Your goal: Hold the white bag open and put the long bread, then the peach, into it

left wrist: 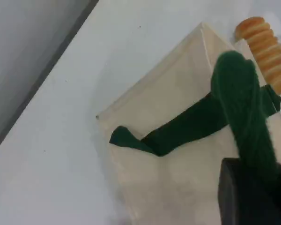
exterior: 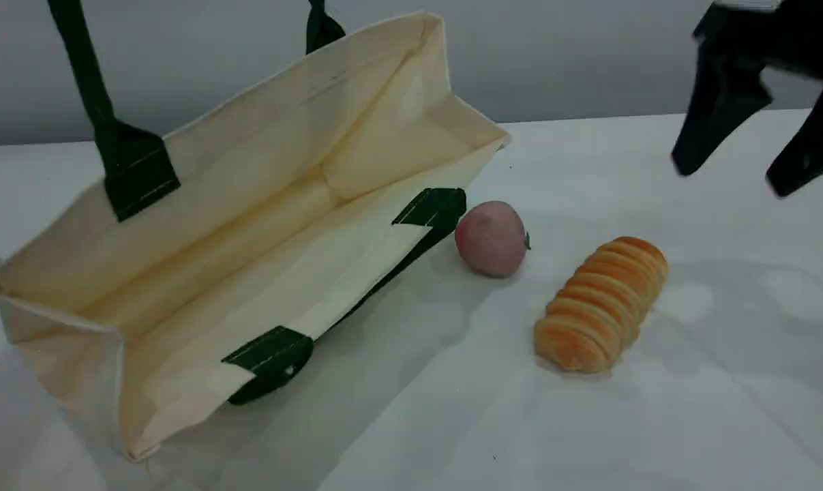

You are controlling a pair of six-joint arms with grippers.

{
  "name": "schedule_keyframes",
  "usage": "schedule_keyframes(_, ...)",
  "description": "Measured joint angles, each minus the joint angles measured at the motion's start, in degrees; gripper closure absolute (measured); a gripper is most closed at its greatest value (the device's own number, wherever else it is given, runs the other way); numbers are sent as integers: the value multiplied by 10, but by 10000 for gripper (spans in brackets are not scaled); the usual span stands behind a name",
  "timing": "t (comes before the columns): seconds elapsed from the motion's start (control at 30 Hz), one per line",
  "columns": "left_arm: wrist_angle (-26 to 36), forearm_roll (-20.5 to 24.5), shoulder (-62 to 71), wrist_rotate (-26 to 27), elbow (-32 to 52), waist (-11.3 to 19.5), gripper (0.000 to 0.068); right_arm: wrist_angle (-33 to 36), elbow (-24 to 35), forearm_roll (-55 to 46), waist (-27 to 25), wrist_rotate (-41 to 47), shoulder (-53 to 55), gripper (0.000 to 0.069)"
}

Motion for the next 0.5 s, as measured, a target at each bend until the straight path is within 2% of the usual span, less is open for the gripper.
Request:
schedule_keyframes(0.33, 0, -2, 0, 29, 0, 0, 587, -73, 0, 76, 0, -32, 93, 106)
schedule_keyframes(0.5, 0, -37, 0, 52, 0, 0, 587, -100, 0, 93, 0, -31, 128, 106)
